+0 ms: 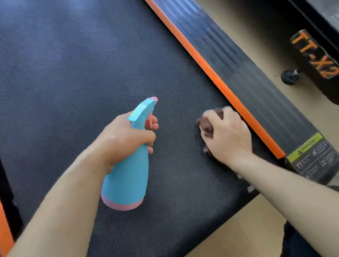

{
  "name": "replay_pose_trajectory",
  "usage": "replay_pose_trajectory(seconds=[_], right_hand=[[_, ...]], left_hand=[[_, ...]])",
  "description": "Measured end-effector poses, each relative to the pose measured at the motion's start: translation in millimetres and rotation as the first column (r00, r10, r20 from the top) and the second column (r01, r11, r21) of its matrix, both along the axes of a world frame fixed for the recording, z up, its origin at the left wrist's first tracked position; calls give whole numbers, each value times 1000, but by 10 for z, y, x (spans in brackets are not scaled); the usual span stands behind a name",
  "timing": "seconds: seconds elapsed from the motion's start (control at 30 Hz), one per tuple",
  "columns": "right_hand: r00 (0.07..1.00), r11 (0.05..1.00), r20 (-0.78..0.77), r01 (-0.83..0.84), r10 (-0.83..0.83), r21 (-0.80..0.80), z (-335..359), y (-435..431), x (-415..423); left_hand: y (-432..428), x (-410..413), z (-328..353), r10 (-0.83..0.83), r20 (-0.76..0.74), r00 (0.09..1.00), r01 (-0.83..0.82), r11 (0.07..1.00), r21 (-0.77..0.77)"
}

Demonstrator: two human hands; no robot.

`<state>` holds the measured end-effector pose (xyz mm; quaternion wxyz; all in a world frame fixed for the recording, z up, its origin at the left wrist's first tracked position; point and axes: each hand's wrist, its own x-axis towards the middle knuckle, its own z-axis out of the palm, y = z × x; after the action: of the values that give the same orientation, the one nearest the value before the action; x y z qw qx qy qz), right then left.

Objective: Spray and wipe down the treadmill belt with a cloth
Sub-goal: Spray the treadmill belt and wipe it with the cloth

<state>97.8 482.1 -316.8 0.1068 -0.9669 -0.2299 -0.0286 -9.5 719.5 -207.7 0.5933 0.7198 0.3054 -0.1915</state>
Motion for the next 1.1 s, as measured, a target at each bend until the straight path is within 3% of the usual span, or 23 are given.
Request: replay_pose_trajectory(seconds=[0.17,0.27,0.43,0.67,0.8,0.97,1.1], right_hand=[[994,989,50,-92,98,-119,-18,-343,-118],[986,991,149,-52,71,-125,-27,89,322],[991,970,131,34,-3,-239,58,415,571],[989,981,137,-32,58,-191,40,-392,48],[982,987,184,-17,46,-158,0,139,451],[994,987,107,45,-29,-153,83,599,649],[988,989,77,-130,135,-67,22,73,-58]], left_hand=[[-79,76,-24,-31,-17,999,31,1000,0],[-122,84,-56,-69,-39,997,70,997,28],[-128,40,-41,-92,-61,994,94,995,36],[-128,71,-27,-114,-47,992,115,993,26],[-150,86,-23,-135,-30,990,136,990,35],[-100,56,-22,-128,-57,990,131,990,51],[-60,62,-24,-102,-67,993,105,994,43]])
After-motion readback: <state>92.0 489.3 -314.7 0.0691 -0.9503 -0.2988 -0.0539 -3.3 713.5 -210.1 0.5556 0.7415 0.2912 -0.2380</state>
